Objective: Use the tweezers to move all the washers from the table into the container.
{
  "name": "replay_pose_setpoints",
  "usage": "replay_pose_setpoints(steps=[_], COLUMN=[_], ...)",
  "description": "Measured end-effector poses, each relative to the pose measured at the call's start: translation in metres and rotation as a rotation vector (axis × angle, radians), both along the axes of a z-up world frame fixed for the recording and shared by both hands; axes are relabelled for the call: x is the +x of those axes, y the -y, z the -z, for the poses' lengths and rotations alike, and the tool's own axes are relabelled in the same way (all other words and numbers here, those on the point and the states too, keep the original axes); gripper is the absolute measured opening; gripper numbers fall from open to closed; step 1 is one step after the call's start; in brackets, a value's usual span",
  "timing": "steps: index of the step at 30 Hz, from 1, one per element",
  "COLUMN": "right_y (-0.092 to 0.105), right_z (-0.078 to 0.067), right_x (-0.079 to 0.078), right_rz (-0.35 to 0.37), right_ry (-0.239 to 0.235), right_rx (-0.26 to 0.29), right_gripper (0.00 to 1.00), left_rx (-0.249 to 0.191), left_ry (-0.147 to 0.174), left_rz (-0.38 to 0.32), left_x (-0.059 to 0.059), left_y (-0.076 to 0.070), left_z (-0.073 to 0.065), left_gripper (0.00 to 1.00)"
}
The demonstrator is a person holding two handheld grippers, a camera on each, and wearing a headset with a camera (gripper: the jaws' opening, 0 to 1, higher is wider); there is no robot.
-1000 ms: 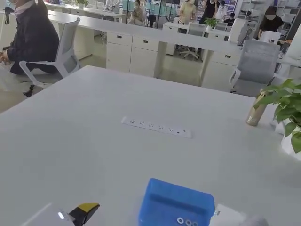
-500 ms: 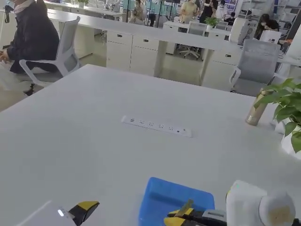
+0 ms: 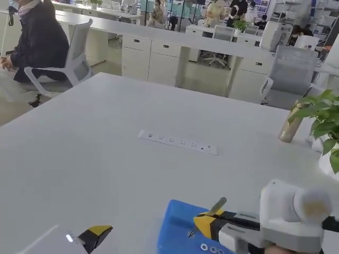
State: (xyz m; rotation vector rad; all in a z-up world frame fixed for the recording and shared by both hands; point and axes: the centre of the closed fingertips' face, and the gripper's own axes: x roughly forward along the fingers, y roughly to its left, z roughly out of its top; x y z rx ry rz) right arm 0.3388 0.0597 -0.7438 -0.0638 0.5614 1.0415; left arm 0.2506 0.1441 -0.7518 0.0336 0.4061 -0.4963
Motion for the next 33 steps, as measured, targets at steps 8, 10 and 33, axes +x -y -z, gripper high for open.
replay_pose_setpoints(steps=[8,10,33], right_y=[0.003,0.004,0.008], right_z=[0.020,0.026,0.069], right_x=[0.017,0.021,0.035], right_rz=[0.037,0.038,0.060], right_ry=[-0.052,-0.062,-0.144], right_rx=[-0.036,-0.048,-0.112], right_gripper=[0.03,0.03,0.03], left_rx=[0.000,-0.001,0.005], left_ry=[-0.002,-0.003,-0.010], left_rz=[0.001,0.000,0.004], left_x=[0.000,0.000,0.000], left_y=[0.000,0.000,0.000], left_z=[0.000,0.000,0.003], left_gripper=[0.76,0.76,0.74])
